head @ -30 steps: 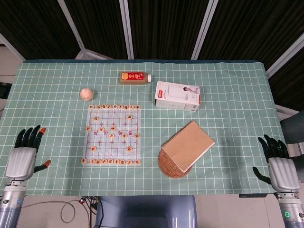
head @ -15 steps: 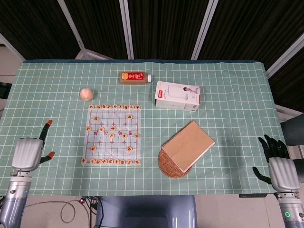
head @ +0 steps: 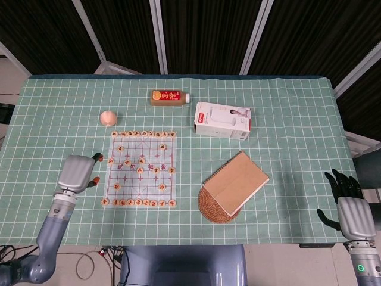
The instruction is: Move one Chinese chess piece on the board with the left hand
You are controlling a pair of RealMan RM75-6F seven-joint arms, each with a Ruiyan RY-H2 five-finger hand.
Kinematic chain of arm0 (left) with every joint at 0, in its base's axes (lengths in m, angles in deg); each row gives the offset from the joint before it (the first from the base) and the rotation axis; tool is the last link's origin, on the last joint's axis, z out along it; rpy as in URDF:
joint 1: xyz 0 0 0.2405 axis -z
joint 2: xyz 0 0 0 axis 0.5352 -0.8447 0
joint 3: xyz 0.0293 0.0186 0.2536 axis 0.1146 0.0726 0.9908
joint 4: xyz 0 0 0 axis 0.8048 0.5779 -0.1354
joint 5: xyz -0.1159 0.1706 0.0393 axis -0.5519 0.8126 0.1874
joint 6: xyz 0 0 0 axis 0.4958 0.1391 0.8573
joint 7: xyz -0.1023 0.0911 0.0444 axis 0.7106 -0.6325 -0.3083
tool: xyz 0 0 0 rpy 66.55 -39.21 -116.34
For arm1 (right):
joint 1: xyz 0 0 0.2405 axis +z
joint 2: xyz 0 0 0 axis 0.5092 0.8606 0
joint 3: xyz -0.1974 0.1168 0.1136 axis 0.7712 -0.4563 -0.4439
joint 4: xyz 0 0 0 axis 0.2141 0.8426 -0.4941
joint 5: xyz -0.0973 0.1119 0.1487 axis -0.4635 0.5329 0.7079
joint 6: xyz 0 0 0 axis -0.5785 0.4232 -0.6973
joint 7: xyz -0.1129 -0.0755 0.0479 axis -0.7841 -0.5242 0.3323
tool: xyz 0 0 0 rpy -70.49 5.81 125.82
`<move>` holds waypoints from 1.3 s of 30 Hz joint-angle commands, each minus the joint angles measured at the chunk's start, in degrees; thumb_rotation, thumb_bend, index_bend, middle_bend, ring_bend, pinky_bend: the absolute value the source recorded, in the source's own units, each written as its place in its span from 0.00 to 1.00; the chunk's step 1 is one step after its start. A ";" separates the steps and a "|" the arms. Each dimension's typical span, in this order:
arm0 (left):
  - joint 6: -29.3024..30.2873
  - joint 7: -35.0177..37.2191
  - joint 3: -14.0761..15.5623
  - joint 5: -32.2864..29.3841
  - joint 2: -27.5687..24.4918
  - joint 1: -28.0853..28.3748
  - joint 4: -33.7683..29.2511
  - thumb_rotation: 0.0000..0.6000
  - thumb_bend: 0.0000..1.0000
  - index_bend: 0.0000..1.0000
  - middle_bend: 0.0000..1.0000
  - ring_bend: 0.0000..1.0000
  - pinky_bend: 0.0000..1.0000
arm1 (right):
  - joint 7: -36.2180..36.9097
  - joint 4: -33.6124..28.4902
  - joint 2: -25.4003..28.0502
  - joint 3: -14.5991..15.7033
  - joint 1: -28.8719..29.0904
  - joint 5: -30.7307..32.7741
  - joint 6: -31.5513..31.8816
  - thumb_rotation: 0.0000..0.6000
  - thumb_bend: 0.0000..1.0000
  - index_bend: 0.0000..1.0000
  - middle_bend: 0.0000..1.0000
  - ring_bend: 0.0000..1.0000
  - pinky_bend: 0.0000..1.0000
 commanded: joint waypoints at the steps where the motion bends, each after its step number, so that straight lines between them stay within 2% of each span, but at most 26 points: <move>1: -2.39 -4.07 -1.17 -4.14 2.77 3.48 1.88 1.00 0.19 0.42 1.00 1.00 0.98 | 0.20 -0.09 0.08 0.01 0.01 0.11 -0.15 1.00 0.34 0.00 0.00 0.00 0.00; 15: -5.19 -11.41 -0.74 -13.73 10.83 11.34 9.75 1.00 0.23 0.44 1.00 1.00 0.98 | 1.27 -0.67 0.52 -0.17 0.12 0.89 -0.81 1.00 0.34 0.00 0.00 0.00 0.00; 25: -6.34 -11.61 0.12 -16.08 14.84 14.51 14.45 1.00 0.24 0.46 1.00 1.00 0.98 | 1.94 -0.98 0.79 -0.28 0.19 1.49 -1.29 1.00 0.34 0.00 0.00 0.00 0.00; 39: -6.84 -11.46 1.29 -17.76 17.54 17.09 16.36 1.00 0.29 0.46 1.00 1.00 0.98 | 2.59 -1.19 1.03 -0.35 0.21 1.64 -1.41 1.00 0.34 0.00 0.00 0.00 0.00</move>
